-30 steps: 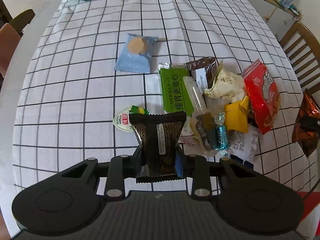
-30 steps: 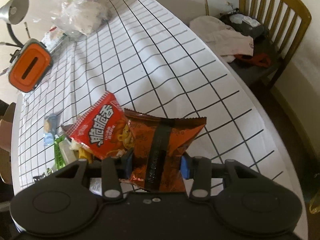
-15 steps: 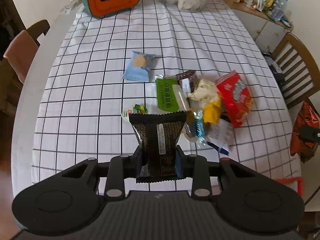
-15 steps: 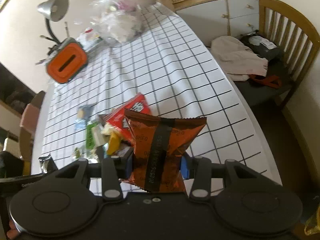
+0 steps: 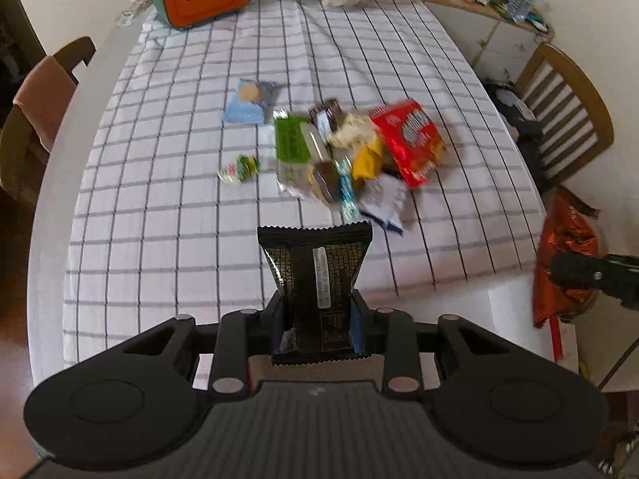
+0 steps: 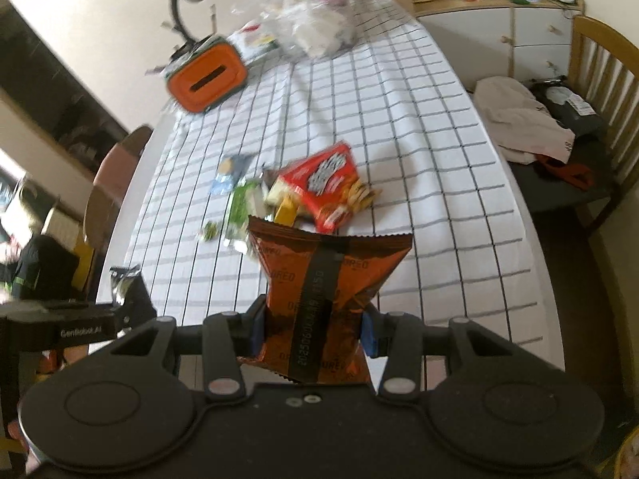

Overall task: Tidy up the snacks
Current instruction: 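Carry both held snacks over the white box and open both tools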

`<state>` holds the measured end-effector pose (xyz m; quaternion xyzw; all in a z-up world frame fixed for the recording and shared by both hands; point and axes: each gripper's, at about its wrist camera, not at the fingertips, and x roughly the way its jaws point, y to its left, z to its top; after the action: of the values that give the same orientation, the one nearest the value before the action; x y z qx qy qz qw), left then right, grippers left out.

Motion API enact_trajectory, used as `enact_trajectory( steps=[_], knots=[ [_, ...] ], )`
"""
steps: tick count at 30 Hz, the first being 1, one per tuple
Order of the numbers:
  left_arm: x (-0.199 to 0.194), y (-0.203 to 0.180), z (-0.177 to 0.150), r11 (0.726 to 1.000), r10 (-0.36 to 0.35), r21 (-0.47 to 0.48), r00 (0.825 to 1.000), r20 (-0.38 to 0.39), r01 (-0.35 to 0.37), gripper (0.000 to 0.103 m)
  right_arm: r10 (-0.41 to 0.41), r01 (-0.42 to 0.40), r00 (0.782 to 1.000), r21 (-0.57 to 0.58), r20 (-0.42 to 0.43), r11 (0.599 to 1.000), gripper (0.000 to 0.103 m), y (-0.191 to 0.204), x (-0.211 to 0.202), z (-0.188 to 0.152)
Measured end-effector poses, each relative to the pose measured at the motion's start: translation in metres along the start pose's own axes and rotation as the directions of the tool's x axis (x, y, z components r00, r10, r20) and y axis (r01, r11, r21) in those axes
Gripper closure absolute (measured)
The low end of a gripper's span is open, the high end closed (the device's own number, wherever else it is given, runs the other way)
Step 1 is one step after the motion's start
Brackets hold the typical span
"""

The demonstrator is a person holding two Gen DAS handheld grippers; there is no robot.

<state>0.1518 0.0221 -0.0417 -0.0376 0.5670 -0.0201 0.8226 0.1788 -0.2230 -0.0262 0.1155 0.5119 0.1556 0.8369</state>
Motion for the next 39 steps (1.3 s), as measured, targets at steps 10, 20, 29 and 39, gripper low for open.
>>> enact_trajectory(
  steps=[10,20,29,39],
  knots=[
    [0.011,-0.03,-0.041,0.999,-0.034,0.006,0.994,-0.105,0.035,0.072,0.02,-0.036,0.992,-0.128,-0.122,0.991,0.059,0.022,0.008,-0.044],
    [0.047,-0.044,-0.066,1.0,-0.018,-0.021,0.973,-0.232,0.014,0.072,-0.046,-0.008,0.972,-0.23,-0.23,0.973,0.059,0.033,0.04,-0.079],
    [0.073,-0.058,-0.073,0.999,0.042,0.012,0.953,-0.3,-0.04,0.072,-0.117,0.025,0.949,-0.3,-0.292,0.954,0.06,0.037,0.071,-0.103],
    [0.112,-0.058,-0.07,0.998,0.027,-0.043,0.913,-0.407,-0.049,0.072,-0.148,0.044,0.93,-0.299,-0.337,0.953,0.06,0.035,0.088,-0.109]
  ],
)
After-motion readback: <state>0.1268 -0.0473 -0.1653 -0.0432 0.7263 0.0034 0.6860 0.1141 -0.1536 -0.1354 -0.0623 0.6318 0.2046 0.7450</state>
